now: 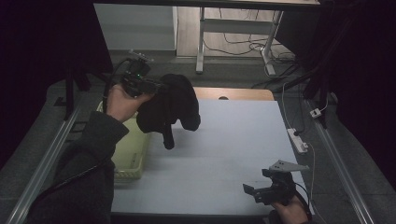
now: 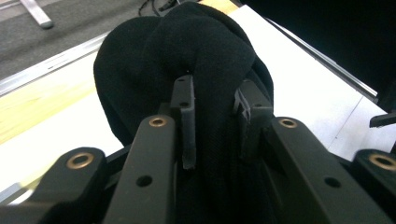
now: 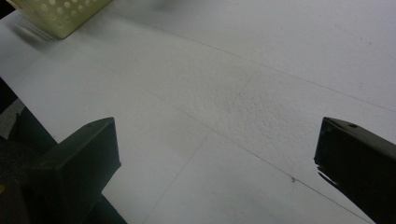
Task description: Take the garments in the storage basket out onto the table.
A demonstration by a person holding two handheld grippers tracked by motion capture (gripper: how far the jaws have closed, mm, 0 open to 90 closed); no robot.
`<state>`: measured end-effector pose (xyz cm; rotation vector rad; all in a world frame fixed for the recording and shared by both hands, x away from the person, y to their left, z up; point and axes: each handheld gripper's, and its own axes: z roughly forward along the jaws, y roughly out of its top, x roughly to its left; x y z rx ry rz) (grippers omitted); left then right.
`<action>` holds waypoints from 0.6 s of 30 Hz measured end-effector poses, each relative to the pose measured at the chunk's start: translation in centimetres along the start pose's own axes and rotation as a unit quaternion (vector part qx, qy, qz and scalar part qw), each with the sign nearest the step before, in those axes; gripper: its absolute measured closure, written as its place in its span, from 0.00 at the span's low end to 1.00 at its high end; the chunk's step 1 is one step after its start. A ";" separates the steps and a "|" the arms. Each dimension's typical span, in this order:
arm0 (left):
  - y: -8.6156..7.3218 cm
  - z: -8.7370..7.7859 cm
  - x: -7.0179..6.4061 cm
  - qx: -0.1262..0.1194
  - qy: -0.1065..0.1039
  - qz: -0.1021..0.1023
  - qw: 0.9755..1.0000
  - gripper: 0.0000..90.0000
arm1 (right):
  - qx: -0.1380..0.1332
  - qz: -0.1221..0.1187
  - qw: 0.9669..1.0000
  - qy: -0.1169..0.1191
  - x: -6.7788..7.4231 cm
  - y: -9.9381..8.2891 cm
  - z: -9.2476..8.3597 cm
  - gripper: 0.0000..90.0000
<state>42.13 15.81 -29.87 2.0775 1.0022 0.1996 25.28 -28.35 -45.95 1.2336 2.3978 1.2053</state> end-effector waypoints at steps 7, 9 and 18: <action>0.4 2.0 -0.9 0.011 -0.007 0.009 1.000 0.80 | -0.004 0.001 1.000 0.001 0.0 0.0 0.0 0.00; 0.5 2.6 -1.1 0.012 -0.008 0.012 1.000 0.80 | -0.004 0.001 1.000 0.002 0.0 0.0 0.0 0.00; 1.0 4.6 -2.0 0.017 -0.016 0.016 1.000 0.80 | -0.004 -0.001 1.000 0.004 0.0 -0.1 -0.1 0.00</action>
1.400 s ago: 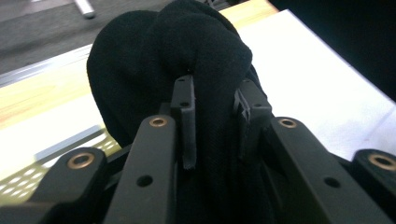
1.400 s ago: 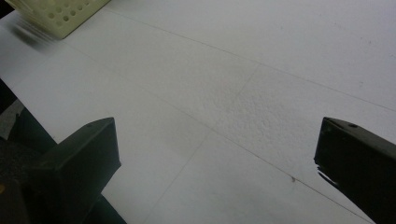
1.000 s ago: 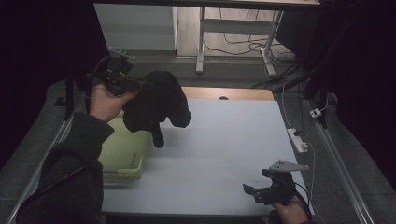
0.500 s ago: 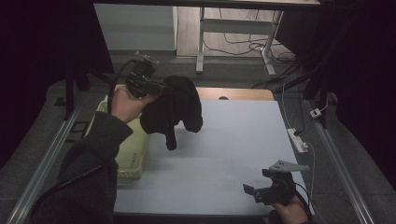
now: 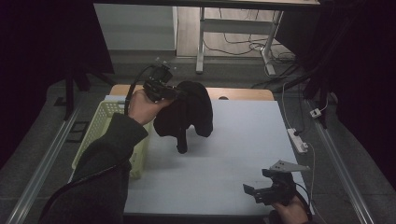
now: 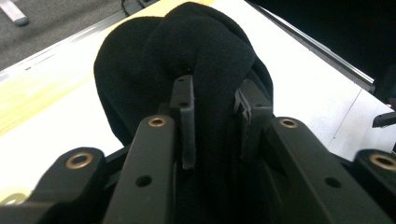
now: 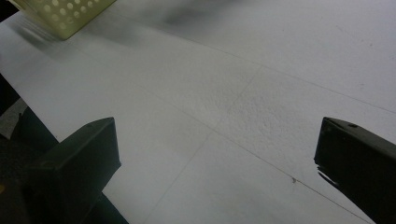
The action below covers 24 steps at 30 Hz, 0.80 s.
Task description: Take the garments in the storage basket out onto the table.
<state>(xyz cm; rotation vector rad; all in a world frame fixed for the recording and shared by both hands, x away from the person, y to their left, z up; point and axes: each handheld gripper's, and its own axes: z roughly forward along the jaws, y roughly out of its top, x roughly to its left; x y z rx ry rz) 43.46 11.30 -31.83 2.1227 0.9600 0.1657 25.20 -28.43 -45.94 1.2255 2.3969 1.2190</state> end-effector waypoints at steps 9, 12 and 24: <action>0.3 1.7 -0.6 0.007 -0.006 0.009 1.000 0.80 | -0.002 0.000 1.000 0.001 0.0 0.0 0.0 0.00; 0.2 2.5 -0.8 0.010 -0.007 0.008 1.000 0.80 | -0.002 0.001 1.000 0.002 0.0 0.0 0.0 0.00; -0.6 4.8 -0.6 0.027 -0.009 0.005 1.000 0.80 | 0.000 -0.003 1.000 0.005 0.1 0.1 0.1 0.00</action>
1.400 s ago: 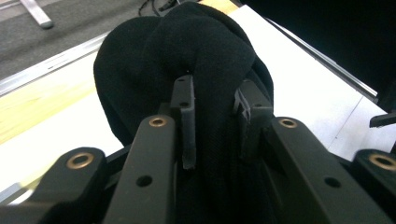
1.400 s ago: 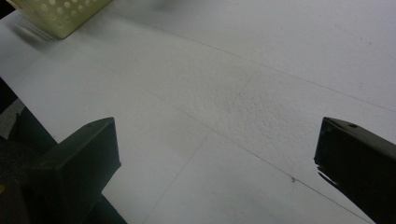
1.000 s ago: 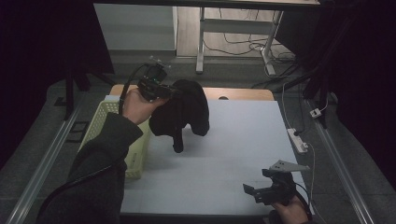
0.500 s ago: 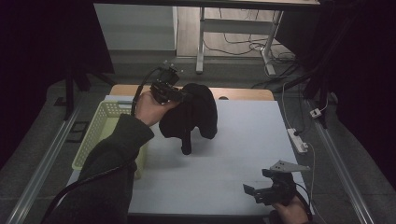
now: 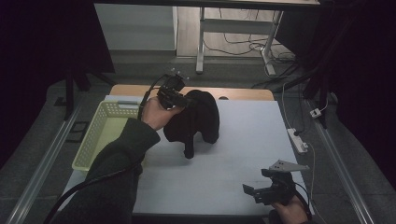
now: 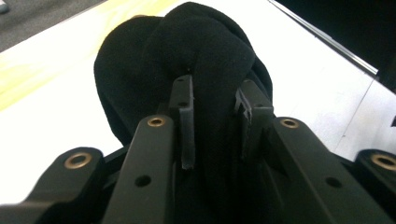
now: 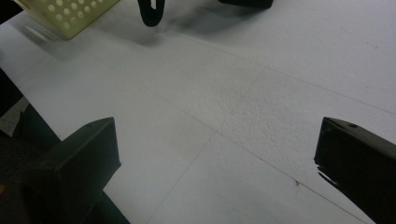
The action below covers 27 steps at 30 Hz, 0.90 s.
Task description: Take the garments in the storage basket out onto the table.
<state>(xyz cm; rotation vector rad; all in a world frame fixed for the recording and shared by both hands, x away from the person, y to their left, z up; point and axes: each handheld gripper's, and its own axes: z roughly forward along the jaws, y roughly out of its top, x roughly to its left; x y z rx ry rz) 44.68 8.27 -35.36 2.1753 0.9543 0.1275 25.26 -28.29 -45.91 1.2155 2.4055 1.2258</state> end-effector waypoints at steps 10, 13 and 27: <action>-0.9 2.4 0.0 0.008 -0.002 0.005 1.000 0.79 | 0.000 0.001 1.000 0.001 0.0 -0.1 0.0 0.00; -1.1 2.8 0.0 0.011 -0.002 0.007 1.000 0.79 | 0.000 -0.001 1.000 0.001 0.0 -0.1 0.0 0.00; -2.8 6.1 0.2 0.027 -0.008 0.015 0.999 0.78 | 0.001 -0.003 1.000 0.000 0.0 -0.1 0.0 0.00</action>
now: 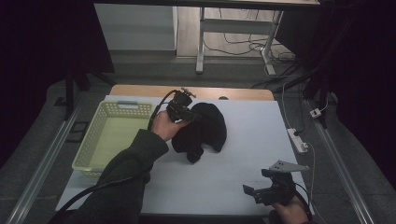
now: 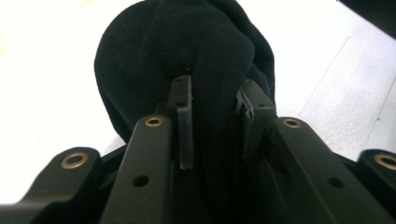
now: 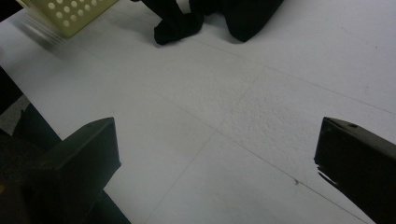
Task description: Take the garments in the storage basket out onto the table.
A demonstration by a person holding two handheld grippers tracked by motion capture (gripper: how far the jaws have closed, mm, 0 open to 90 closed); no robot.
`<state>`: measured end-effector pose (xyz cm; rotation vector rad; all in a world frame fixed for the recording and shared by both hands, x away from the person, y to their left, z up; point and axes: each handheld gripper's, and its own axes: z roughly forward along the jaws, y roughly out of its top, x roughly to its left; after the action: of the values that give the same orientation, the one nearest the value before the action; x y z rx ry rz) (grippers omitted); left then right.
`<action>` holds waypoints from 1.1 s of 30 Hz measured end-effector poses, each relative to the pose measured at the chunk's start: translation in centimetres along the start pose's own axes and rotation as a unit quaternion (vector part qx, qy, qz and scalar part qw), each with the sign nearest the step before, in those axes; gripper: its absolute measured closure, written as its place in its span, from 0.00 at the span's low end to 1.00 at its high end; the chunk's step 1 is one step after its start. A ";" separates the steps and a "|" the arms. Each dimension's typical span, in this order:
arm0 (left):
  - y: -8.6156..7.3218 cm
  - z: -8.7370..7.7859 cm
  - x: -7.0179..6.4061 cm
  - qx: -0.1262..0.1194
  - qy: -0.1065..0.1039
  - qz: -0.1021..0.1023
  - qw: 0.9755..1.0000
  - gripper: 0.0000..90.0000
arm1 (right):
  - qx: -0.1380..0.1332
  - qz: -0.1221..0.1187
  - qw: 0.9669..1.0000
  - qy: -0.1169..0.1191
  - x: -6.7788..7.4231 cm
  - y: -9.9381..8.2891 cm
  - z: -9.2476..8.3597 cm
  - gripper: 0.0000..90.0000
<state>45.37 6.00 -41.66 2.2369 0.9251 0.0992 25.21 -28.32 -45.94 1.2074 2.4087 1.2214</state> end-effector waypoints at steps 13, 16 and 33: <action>-1.9 3.3 0.2 0.017 -0.003 0.007 1.000 0.77 | 0.003 -0.001 1.000 -0.001 0.0 0.0 0.1 0.00; -2.3 4.0 0.2 0.020 -0.003 0.011 1.000 0.77 | 0.003 -0.001 1.000 -0.001 0.0 0.0 0.1 0.00; -4.5 7.0 0.6 0.038 -0.005 -0.008 0.999 0.72 | 0.008 -0.005 1.000 -0.003 0.1 0.1 0.1 0.00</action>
<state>45.38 4.53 -49.88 2.2972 0.9559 0.0446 25.25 -28.17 -45.96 1.2009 2.4206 1.1973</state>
